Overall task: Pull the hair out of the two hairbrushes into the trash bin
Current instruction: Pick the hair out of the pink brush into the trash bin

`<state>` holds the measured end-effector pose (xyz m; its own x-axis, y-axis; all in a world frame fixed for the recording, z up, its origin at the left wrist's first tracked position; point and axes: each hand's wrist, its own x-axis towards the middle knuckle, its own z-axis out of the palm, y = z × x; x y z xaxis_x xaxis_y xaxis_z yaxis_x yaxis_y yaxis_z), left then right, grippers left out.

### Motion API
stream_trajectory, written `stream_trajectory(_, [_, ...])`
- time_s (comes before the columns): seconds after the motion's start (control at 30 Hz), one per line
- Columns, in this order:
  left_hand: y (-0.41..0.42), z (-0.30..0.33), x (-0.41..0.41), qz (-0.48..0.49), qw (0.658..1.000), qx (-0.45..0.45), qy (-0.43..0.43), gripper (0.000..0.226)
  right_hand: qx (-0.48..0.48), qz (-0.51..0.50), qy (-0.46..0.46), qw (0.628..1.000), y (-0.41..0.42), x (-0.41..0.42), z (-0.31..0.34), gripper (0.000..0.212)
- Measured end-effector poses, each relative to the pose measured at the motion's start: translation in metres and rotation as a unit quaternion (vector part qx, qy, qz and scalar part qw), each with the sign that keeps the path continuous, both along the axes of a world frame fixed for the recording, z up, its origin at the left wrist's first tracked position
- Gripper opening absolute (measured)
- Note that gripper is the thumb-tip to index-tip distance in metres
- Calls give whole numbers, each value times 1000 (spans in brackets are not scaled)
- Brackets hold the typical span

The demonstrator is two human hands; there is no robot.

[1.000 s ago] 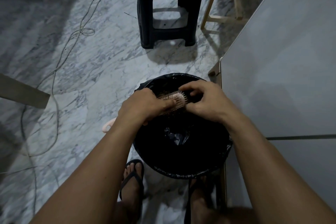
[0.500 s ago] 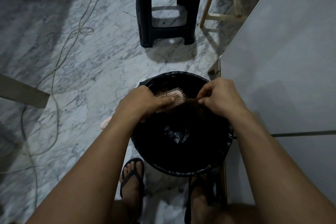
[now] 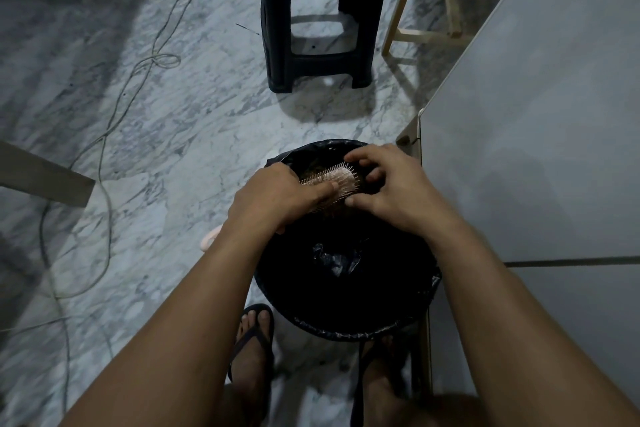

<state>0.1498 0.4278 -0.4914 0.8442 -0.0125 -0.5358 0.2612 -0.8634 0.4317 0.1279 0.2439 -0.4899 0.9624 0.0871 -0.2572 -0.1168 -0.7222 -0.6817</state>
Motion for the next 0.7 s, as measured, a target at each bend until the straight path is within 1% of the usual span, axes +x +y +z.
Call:
stream_trajectory(0.03, [-1,0,0,2,1000,-8,3,66,-9,7,-8,1000,3,-1,-1,52])
stream_trajectory(0.07, [-2,1,1,4,1000,-15,7,68,-16,7,-17,1000,4,-1,-4,47])
stream_trajectory(0.17, [-2,1,1,2,1000,-25,20,72,-23,-32,-45,998,5,-1,-5,21])
stream_trajectory(0.23, [-1,1,2,7,999,-29,22,69,-37,-59,-29,997,0,0,-3,14])
stream_trajectory(0.37, [6,0,3,23,999,-25,18,69,-76,-94,17,993,-13,1,2,14])
stream_trajectory(0.53, [5,0,1,30,999,-24,-10,70,-95,-129,38,986,-18,2,6,14])
stream_trajectory(0.63, [1,1,0,17,999,-1,-31,66,-133,-98,56,985,-17,1,6,13])
stream_trajectory(0.67, [1,2,-1,15,999,7,-37,65,-132,-85,58,986,-16,0,6,15])
stream_trajectory(0.7, [0,3,-1,18,999,13,-42,66,-112,-74,58,989,-14,0,5,17])
